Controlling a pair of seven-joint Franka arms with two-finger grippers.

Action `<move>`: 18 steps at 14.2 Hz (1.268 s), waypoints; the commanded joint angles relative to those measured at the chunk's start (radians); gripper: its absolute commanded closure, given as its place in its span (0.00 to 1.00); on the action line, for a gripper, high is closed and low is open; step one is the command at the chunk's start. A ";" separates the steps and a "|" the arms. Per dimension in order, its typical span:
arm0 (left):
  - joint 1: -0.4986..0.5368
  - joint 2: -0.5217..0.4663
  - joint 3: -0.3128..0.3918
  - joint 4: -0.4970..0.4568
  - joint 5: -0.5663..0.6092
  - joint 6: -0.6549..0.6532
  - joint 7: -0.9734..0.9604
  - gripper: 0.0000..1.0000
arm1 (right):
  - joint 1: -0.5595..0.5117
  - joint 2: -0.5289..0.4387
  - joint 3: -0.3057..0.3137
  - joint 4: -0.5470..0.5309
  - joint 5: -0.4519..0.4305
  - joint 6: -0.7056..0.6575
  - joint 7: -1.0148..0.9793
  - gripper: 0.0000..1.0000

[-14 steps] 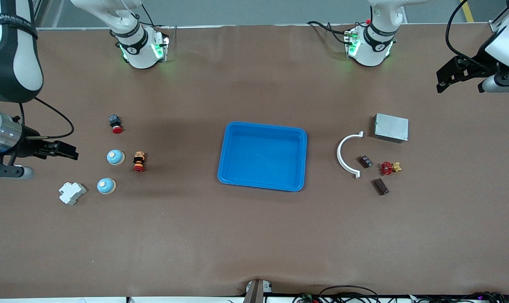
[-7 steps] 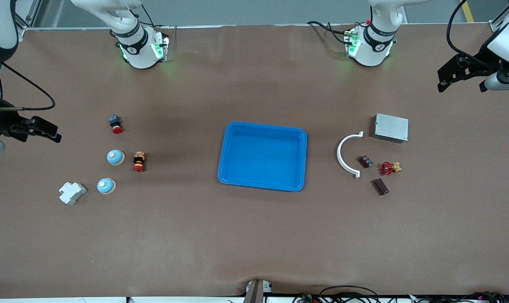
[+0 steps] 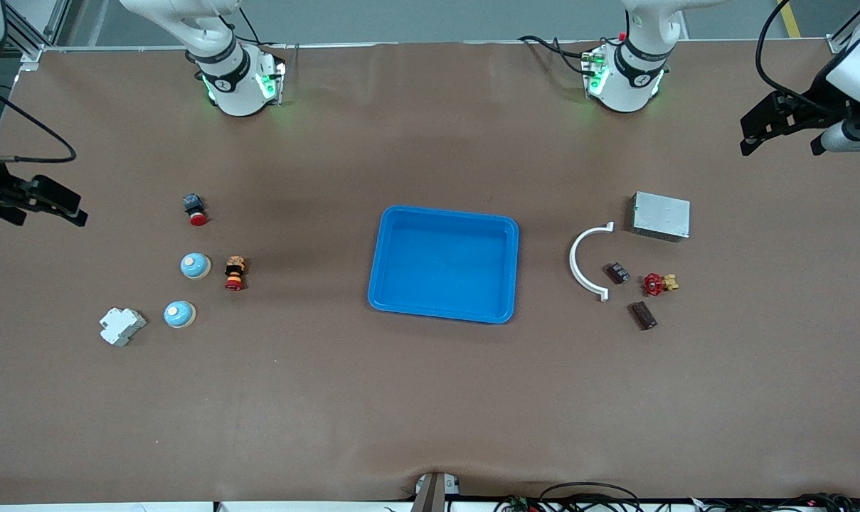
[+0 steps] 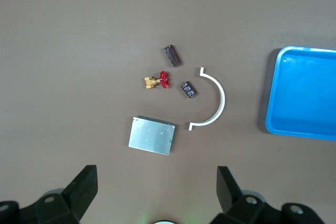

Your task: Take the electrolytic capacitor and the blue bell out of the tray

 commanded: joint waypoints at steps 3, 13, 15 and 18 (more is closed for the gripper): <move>0.034 -0.004 0.003 0.005 -0.014 -0.011 0.019 0.00 | -0.015 -0.005 0.016 0.075 -0.015 -0.100 0.011 0.00; 0.022 -0.002 -0.008 0.052 -0.012 -0.096 0.013 0.00 | -0.009 -0.011 0.014 0.112 -0.009 -0.195 0.015 0.00; 0.024 -0.002 -0.008 0.052 -0.012 -0.101 0.013 0.00 | -0.009 -0.011 0.014 0.113 -0.009 -0.195 0.015 0.00; 0.019 -0.001 -0.008 0.051 -0.012 -0.101 0.014 0.00 | -0.009 -0.009 0.011 0.113 -0.012 -0.195 0.015 0.00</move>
